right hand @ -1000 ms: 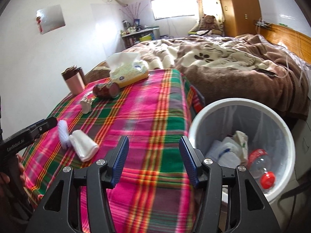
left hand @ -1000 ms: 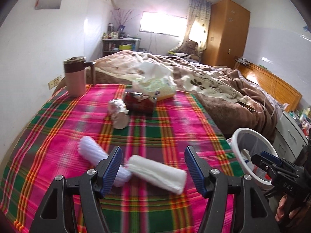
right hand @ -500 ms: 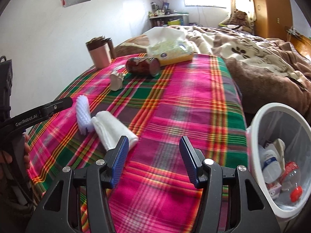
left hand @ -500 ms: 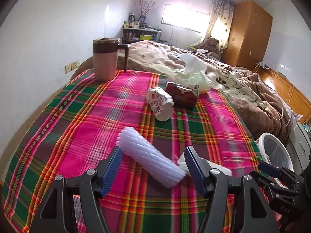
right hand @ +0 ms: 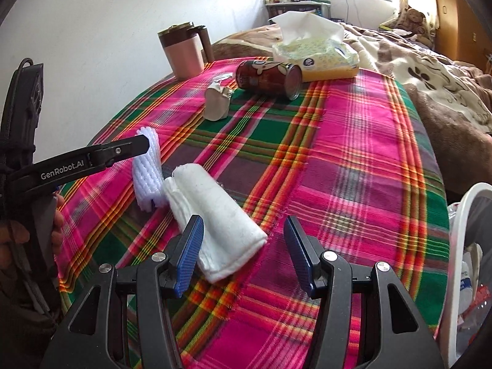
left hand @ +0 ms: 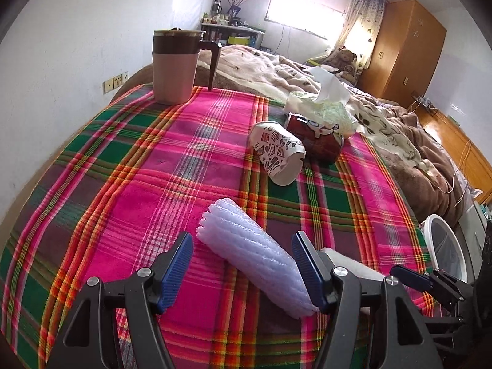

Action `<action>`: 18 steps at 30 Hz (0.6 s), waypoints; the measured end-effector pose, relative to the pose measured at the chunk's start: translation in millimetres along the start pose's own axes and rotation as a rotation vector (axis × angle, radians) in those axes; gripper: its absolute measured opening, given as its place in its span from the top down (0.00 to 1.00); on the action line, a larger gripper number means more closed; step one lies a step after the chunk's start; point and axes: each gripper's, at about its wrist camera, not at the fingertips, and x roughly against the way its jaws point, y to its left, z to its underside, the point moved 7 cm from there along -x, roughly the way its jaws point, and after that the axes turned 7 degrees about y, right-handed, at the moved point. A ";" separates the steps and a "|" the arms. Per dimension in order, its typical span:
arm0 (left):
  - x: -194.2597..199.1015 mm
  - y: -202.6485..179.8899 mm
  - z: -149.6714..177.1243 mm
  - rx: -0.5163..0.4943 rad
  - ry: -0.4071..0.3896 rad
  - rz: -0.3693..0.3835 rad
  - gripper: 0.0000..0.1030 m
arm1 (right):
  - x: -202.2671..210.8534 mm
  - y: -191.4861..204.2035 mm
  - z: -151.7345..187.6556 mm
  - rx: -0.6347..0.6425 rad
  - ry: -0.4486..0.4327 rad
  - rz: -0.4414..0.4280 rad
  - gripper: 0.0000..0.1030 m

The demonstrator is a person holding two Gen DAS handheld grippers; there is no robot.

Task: Collect trash
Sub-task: 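Move both tools back over the remaining trash on the bed, then grasp the white rolled cloth with the right tool while the left grasps the white foam mesh sleeve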

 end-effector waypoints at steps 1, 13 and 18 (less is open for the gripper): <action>-1.3 -0.1 -0.3 0.000 0.004 -0.001 0.36 | -1.9 0.9 0.4 0.000 0.009 -0.002 0.46; -20.0 2.8 3.2 0.030 0.063 0.003 0.36 | -3.8 9.7 3.0 0.006 0.024 -0.046 0.63; -20.5 2.6 5.3 0.037 0.073 -0.009 0.36 | -2.0 11.4 5.5 0.023 0.015 -0.052 0.73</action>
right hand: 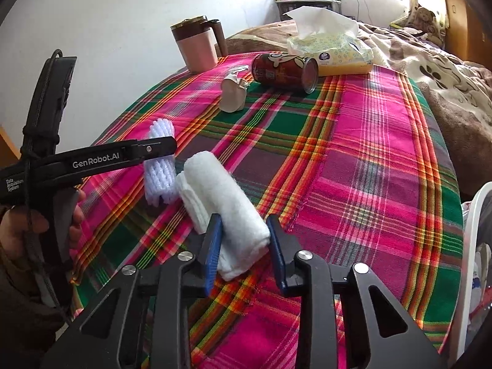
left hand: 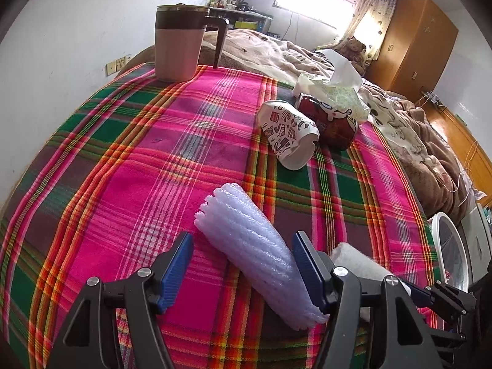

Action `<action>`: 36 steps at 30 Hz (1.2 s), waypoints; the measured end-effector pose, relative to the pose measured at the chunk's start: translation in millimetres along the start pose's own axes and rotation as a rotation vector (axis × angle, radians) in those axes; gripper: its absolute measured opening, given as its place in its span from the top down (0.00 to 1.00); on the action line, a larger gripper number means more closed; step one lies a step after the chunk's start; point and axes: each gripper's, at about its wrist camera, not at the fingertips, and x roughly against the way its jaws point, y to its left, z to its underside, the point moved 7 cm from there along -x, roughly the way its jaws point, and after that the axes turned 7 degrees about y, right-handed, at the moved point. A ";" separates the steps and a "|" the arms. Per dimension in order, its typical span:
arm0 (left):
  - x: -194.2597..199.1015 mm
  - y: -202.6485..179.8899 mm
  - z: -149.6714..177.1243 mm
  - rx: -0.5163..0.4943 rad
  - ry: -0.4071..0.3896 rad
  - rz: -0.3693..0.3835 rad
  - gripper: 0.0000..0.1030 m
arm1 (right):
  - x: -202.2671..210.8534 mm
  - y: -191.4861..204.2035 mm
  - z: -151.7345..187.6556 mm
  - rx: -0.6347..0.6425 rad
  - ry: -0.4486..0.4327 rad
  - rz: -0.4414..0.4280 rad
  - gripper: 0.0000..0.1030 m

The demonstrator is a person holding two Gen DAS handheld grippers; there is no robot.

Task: Collect trash
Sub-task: 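Grasp the white rolled cloth with the right tool while the left grasps the white foam mesh sleeve, then carry the white cloth with the right tool while the left carries the foam sleeve to the bin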

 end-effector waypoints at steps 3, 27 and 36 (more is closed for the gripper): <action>-0.7 -1.2 1.7 0.001 0.005 -0.004 0.36 | 2.7 -1.2 2.2 -0.006 -0.006 -0.010 0.78; 12.9 -54.0 34.2 -0.158 0.007 0.019 0.73 | 41.7 -37.6 17.7 -0.186 -0.146 0.045 0.83; 38.3 -77.0 40.8 -0.210 -0.047 0.027 0.73 | 68.8 -49.6 22.9 -0.220 -0.214 0.063 0.83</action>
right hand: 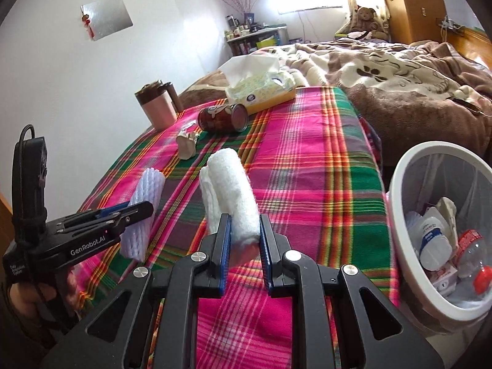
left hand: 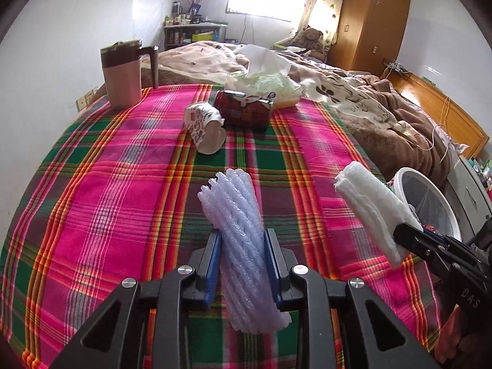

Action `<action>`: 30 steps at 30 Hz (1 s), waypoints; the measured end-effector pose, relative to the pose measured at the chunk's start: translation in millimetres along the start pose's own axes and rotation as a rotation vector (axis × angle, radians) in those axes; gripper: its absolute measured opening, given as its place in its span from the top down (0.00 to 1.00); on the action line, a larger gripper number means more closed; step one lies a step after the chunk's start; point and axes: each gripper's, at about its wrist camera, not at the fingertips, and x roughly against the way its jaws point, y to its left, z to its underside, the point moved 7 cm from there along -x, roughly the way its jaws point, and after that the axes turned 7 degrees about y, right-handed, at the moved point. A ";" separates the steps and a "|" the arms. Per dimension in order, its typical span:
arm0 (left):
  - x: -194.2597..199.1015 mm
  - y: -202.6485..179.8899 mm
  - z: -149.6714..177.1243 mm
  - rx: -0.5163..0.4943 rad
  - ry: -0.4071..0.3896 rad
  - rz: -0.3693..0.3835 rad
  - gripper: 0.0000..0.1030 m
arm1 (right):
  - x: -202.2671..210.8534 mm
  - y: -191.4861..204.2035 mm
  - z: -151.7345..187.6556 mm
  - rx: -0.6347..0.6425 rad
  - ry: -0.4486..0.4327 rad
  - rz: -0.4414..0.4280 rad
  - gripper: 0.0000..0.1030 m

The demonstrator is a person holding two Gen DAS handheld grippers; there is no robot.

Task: Collect trash
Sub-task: 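Carry the white cloth with the right tool while the left carries the foam sleeve to the bin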

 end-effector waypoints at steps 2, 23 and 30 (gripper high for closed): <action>4.7 -5.6 -0.3 -0.013 -0.010 0.002 0.73 | 7.4 -4.9 0.6 -0.007 -0.016 0.007 0.83; 56.3 -102.2 -5.0 -0.169 -0.136 0.109 0.73 | 75.2 -60.3 -1.0 -0.110 -0.164 0.095 0.83; 60.9 -135.2 -10.1 -0.214 -0.153 0.150 0.73 | 92.0 -83.4 0.5 -0.156 -0.195 0.134 0.83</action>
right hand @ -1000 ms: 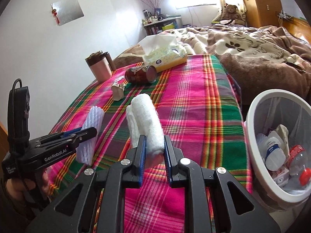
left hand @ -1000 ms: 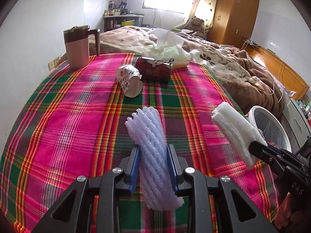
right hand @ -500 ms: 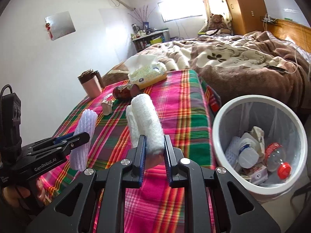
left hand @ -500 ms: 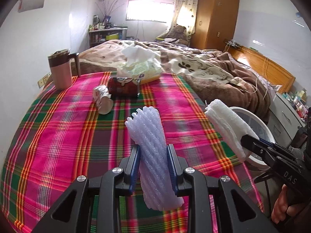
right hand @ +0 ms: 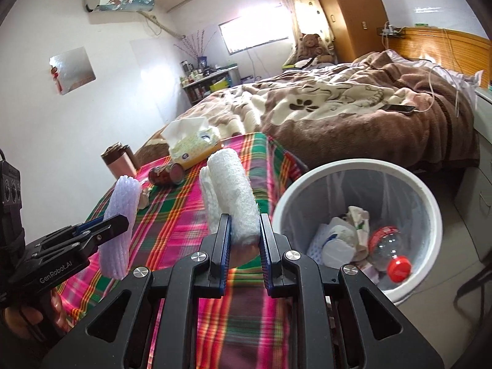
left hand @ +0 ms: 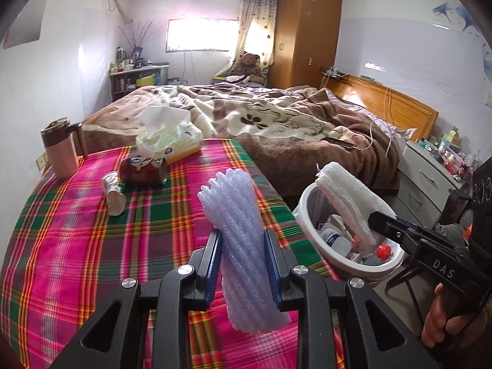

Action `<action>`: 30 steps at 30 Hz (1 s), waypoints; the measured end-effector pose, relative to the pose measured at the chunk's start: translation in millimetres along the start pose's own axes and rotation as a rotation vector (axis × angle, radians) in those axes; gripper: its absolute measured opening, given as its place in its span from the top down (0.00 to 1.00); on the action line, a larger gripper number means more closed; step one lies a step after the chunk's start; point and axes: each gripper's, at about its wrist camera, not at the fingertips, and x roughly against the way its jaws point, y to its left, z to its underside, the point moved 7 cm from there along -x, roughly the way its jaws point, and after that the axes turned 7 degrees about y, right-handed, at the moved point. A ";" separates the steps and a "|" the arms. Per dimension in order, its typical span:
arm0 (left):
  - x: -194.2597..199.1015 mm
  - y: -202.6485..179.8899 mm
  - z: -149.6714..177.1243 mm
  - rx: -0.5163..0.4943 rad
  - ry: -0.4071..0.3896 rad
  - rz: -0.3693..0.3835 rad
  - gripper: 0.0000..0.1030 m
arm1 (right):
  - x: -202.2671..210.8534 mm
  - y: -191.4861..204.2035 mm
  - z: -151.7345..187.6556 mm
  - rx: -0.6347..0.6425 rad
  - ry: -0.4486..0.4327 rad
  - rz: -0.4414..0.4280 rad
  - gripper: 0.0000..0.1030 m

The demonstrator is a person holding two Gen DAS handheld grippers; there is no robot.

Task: Collect trash
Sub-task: 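Carry the white cloth with the right tool while the left carries the foam sleeve to the bin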

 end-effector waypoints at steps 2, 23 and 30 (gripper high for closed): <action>-1.6 -10.8 -2.7 -0.016 -0.002 0.014 0.73 | 4.0 -8.7 -0.2 -0.011 -0.005 0.013 0.83; -53.4 -116.1 -37.3 -0.135 0.014 0.146 0.73 | 25.2 -98.4 -17.3 -0.138 -0.058 0.197 0.82; -70.9 -131.6 -42.7 -0.149 0.034 0.170 0.73 | 17.5 -112.5 -16.3 -0.139 -0.027 0.249 0.82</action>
